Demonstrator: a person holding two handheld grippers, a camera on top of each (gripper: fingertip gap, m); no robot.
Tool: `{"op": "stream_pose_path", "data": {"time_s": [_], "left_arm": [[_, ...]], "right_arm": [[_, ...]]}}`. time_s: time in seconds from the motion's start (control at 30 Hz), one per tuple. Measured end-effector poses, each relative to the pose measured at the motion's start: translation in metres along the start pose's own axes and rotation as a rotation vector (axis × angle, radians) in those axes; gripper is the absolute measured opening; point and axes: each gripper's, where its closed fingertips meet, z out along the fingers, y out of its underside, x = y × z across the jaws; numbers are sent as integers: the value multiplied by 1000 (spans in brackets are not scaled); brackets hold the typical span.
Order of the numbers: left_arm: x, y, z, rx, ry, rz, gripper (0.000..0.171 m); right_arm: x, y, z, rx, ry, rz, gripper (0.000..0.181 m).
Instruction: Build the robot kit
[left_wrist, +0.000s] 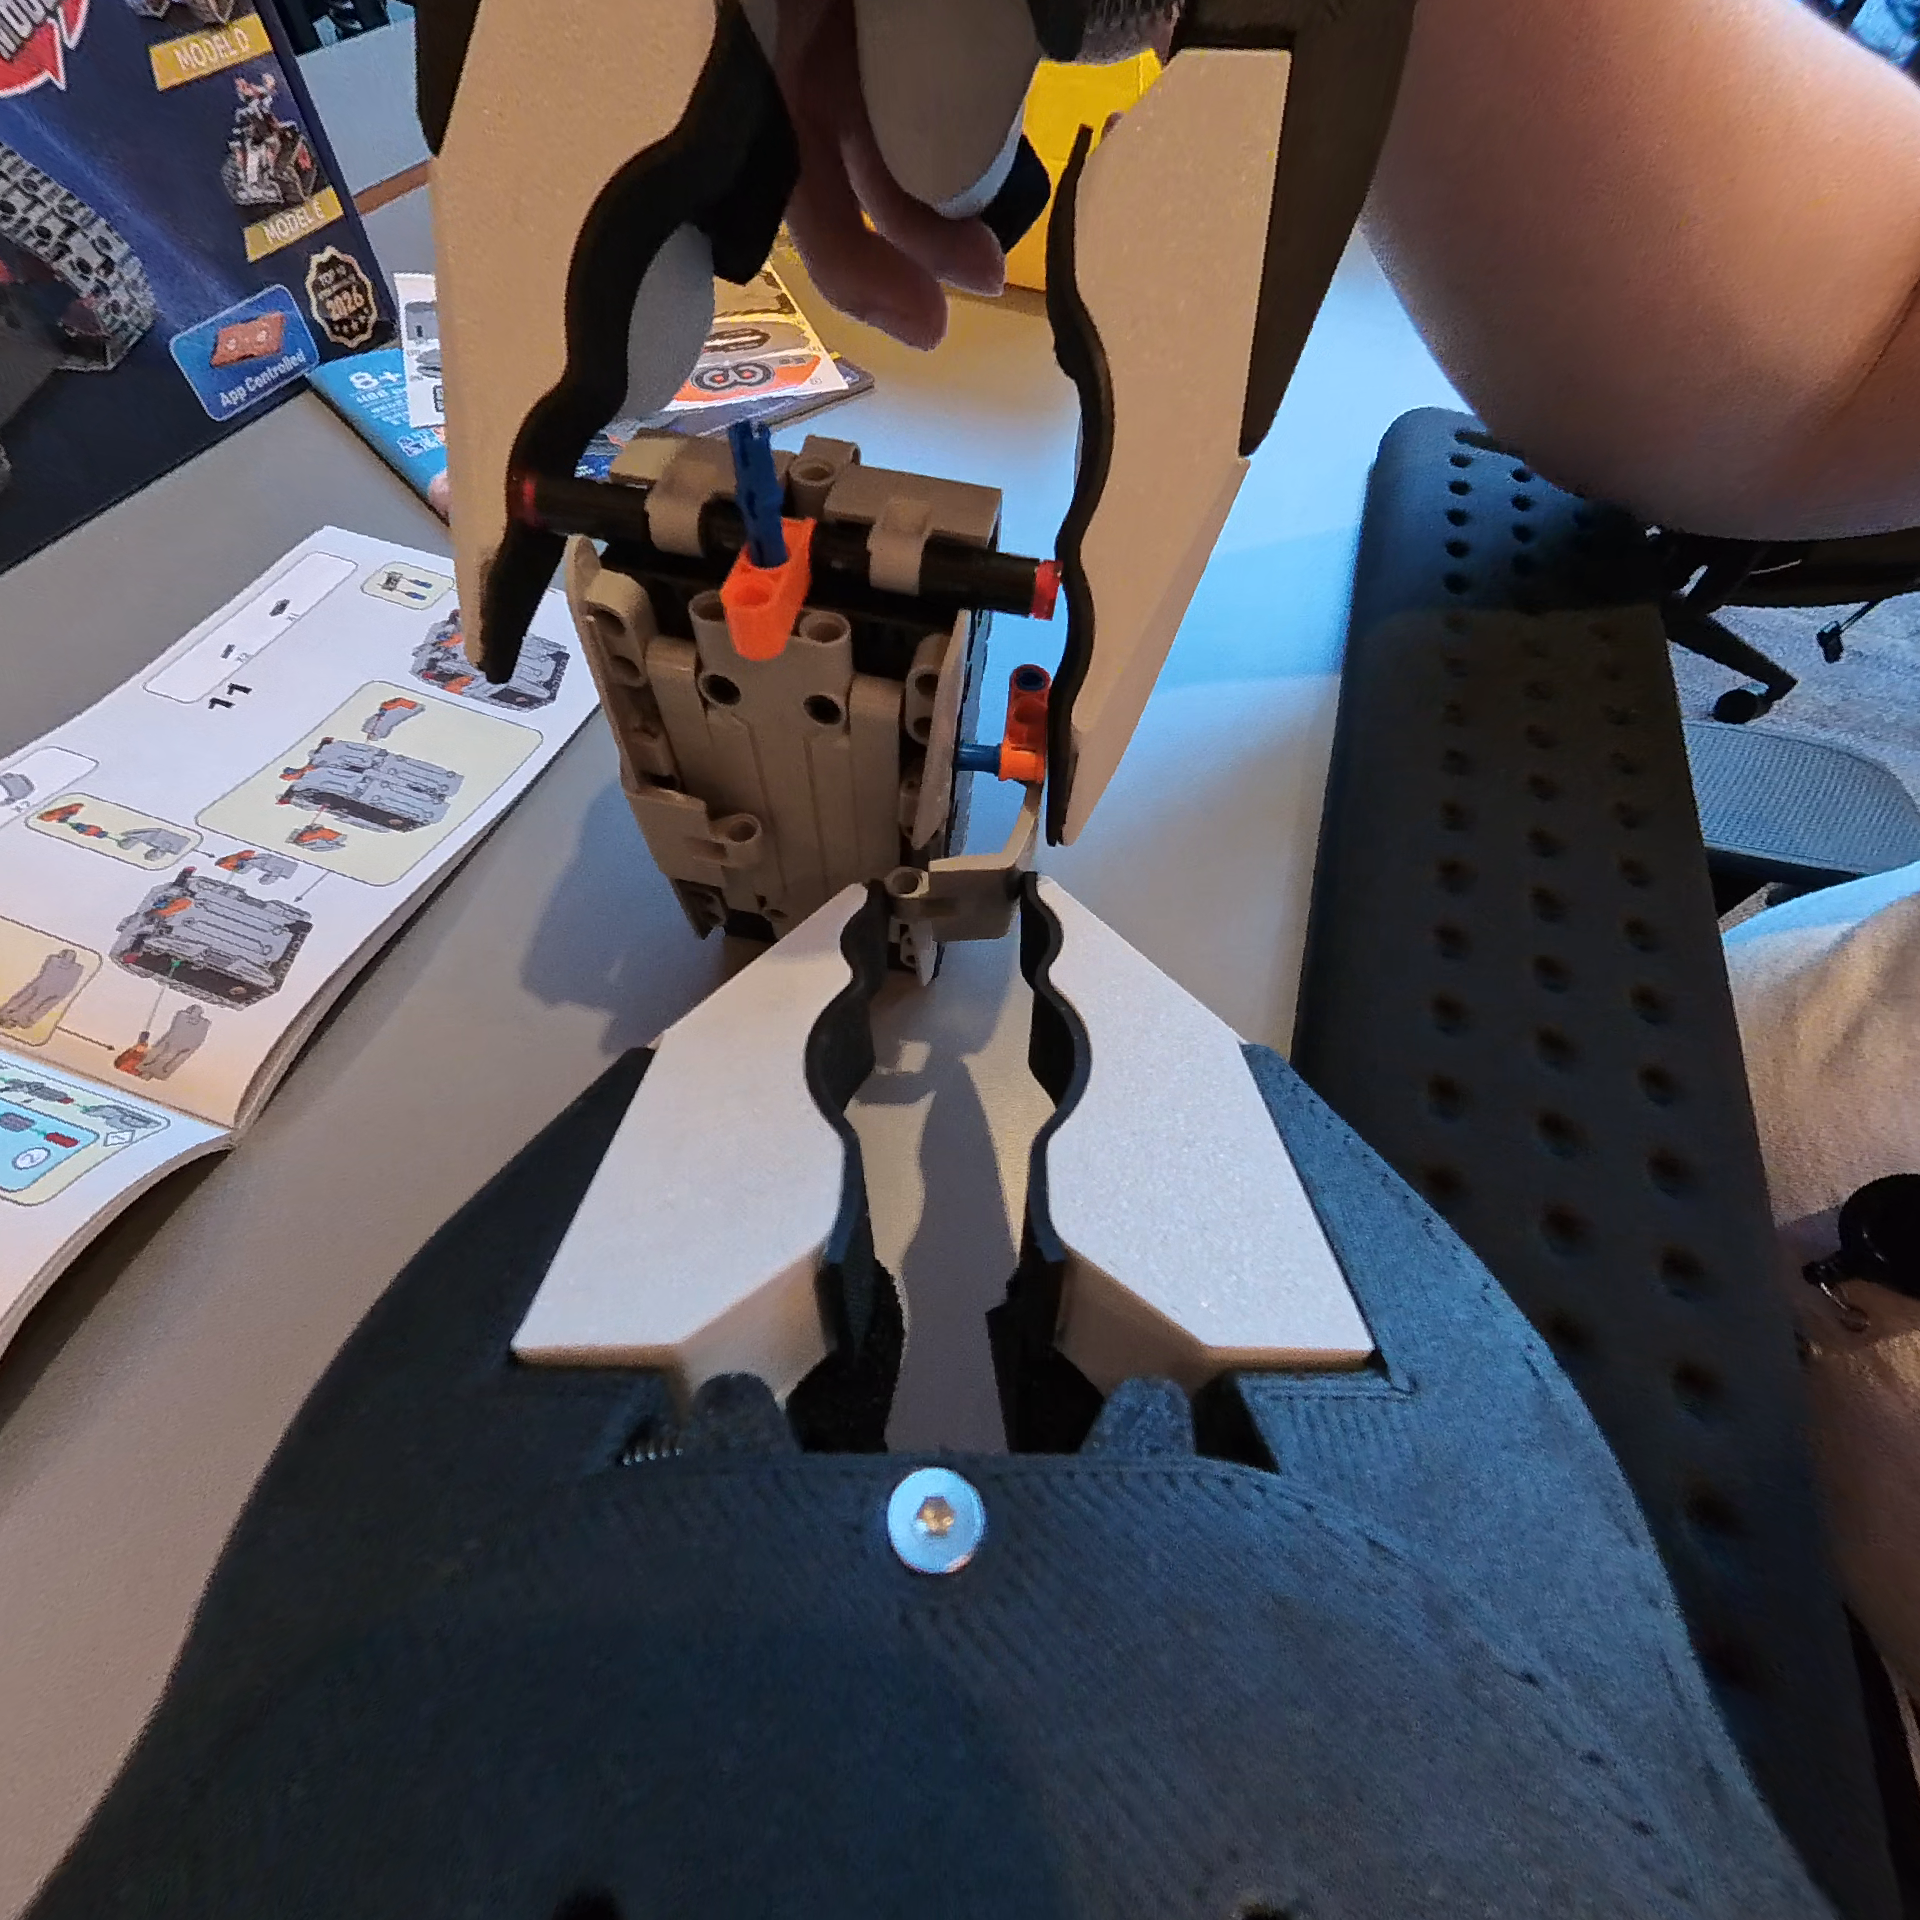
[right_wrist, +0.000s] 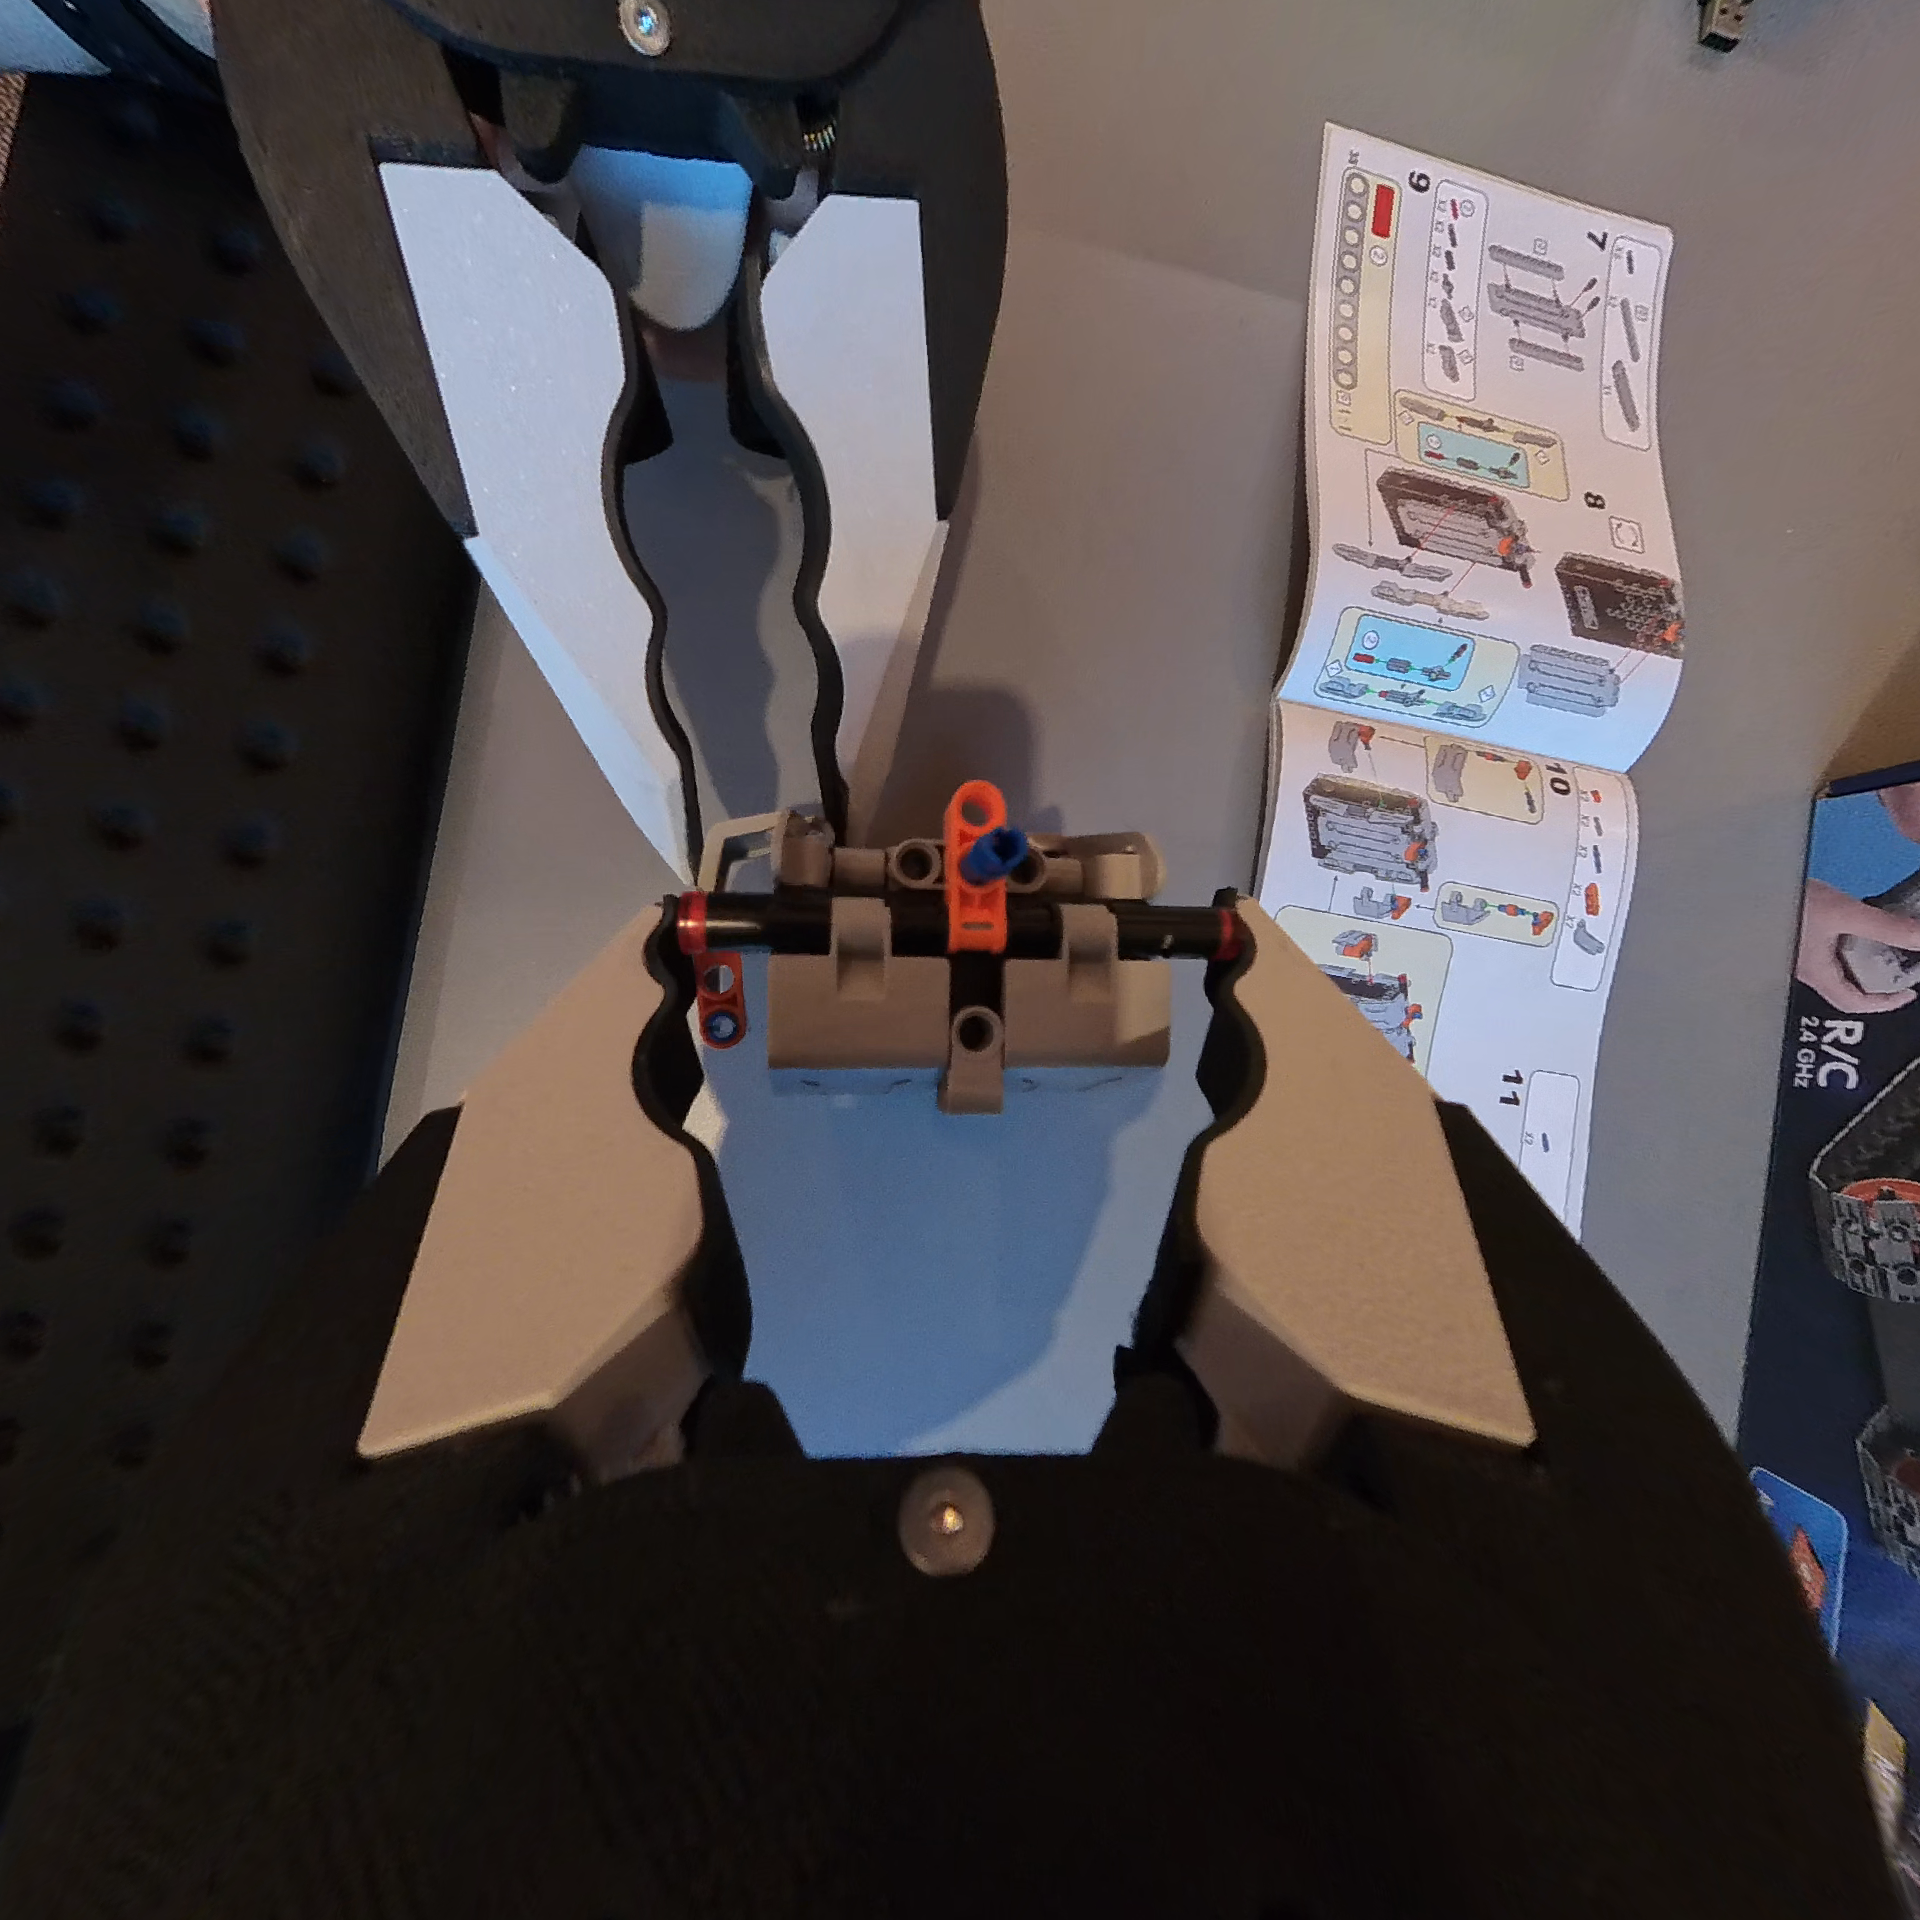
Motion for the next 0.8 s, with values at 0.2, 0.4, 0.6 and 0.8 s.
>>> {"op": "stream_pose_path", "data": {"time_s": [0.2,0.4,0.6,0.8], "left_arm": [[-1,0,0,-1,6,-8,23],[0,-1,0,-1,10,7,23],[1,-1,-2,9,30,-10,23],[1,-1,-3,12,29,-16,23]], "right_arm": [[0,0,-1,36,-5,13,96],[-2,-1,-1,65,-11,-13,97],[-3,-1,-3,108,-24,-21,96],[-3,-1,-7,163,-55,17,92]]}}
